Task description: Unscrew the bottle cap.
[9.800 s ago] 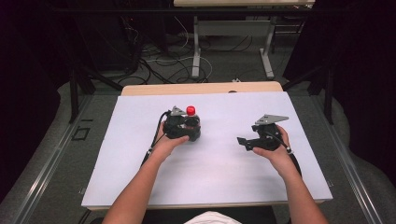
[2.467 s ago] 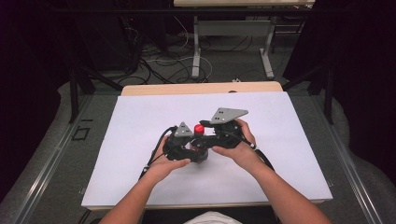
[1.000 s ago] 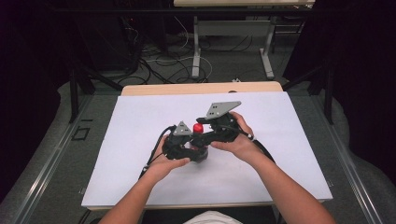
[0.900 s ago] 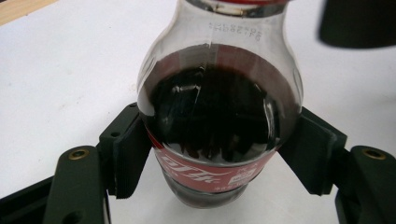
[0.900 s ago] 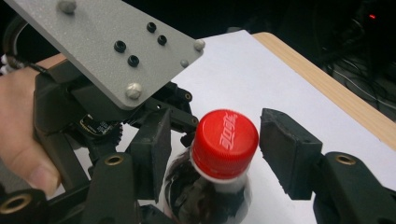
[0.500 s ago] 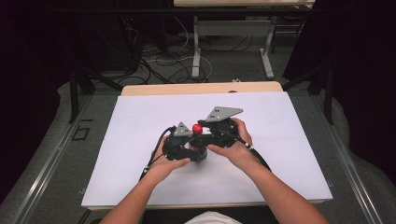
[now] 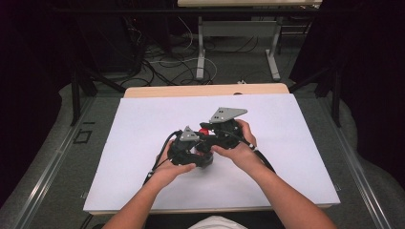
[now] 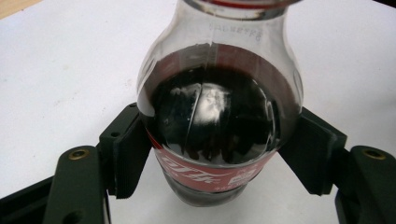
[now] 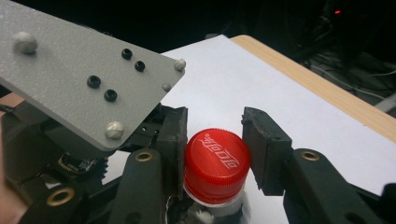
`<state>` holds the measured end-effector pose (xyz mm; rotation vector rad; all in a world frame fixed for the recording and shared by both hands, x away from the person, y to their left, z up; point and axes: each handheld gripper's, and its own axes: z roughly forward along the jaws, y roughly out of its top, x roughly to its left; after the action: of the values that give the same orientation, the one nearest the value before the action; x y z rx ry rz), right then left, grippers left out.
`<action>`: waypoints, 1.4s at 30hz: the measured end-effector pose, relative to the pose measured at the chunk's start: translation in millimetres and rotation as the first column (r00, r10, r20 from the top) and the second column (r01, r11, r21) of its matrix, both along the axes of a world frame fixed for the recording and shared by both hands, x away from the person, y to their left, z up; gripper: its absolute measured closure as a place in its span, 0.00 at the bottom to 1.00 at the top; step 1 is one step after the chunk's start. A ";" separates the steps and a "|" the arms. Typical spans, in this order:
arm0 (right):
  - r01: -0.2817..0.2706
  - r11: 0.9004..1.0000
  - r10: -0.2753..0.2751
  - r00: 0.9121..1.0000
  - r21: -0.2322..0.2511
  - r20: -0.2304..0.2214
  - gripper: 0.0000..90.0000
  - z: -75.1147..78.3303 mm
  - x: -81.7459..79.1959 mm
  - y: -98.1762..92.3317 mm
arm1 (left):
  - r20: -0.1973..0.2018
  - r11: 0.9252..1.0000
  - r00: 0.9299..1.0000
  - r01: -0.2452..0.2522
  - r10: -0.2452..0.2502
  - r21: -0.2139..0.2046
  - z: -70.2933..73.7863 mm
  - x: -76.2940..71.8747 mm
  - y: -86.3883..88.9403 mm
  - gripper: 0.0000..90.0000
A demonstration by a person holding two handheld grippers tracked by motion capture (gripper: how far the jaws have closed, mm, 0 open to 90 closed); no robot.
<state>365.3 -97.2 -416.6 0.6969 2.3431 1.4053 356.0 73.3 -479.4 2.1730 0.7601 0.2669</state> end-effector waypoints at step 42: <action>-0.027 0.999 0.029 0.999 -0.043 0.046 0.56 9.3 -10.7 0.1 | 0.007 1.000 1.000 0.000 0.000 -0.020 5.4 0.3 6.1 0.34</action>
<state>354.6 -97.0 -407.3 0.6155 2.3480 1.3650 356.3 79.4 -474.0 2.1519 0.7553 0.2653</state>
